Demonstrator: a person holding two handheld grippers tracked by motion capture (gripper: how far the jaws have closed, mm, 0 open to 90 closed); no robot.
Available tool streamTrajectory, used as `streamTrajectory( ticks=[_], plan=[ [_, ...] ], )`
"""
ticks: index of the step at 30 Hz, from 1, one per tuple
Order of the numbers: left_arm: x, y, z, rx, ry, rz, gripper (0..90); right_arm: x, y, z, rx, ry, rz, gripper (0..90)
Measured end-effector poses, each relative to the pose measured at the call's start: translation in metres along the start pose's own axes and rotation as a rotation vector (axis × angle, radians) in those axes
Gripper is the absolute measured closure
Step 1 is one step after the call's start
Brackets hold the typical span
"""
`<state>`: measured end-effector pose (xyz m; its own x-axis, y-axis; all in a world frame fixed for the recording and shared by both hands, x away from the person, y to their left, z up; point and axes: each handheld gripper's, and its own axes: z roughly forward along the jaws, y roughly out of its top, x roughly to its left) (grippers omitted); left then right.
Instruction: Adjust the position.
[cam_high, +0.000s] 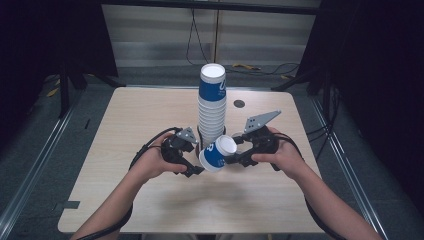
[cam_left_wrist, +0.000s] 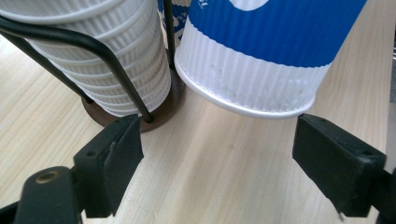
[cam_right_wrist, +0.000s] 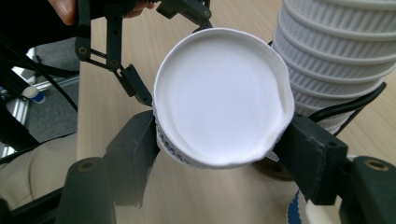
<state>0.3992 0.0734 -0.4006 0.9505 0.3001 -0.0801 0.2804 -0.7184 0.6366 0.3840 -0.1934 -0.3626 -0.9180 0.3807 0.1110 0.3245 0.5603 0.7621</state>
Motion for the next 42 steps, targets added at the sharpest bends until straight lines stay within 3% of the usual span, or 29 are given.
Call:
streamTrajectory(
  ticks=[1, 6, 11, 13, 17, 24, 28, 34, 42],
  plan=[
    [-0.001, 0.000, 0.001, -0.016, -0.001, -0.020, 16.2, 0.000, 0.000, 0.000, 0.003, -0.007, -0.005, 30.4],
    [-0.003, 0.002, 0.004, -0.024, -0.007, -0.003, 15.7, 0.000, 0.000, 0.001, 0.003, -0.002, -0.003, 30.4],
    [-0.007, 0.007, 0.007, -0.037, -0.045, 0.018, 16.1, 0.001, 0.002, 0.004, 0.005, -0.002, -0.009, 30.4],
    [-0.008, 0.008, 0.010, -0.057, -0.049, 0.019, 16.1, 0.002, 0.002, 0.005, 0.005, -0.002, -0.013, 30.4],
    [-0.009, 0.010, 0.015, -0.043, -0.040, 0.031, 15.9, 0.004, 0.005, 0.006, -0.002, 0.007, -0.015, 30.4],
    [-0.010, 0.011, 0.020, -0.086, -0.065, 0.020, 14.4, 0.005, 0.008, 0.006, -0.013, 0.016, -0.024, 30.5],
    [-0.010, 0.012, 0.020, -0.086, -0.065, 0.041, 14.4, 0.005, 0.008, 0.006, -0.022, 0.017, -0.022, 30.5],
    [-0.008, 0.013, 0.015, -0.089, -0.075, 0.036, 17.6, 0.004, 0.007, 0.005, -0.041, 0.024, -0.009, 30.6],
    [-0.007, 0.013, 0.006, -0.058, -0.071, 0.058, 21.7, 0.003, 0.003, 0.005, -0.057, 0.040, 0.008, 30.6]
  ],
)
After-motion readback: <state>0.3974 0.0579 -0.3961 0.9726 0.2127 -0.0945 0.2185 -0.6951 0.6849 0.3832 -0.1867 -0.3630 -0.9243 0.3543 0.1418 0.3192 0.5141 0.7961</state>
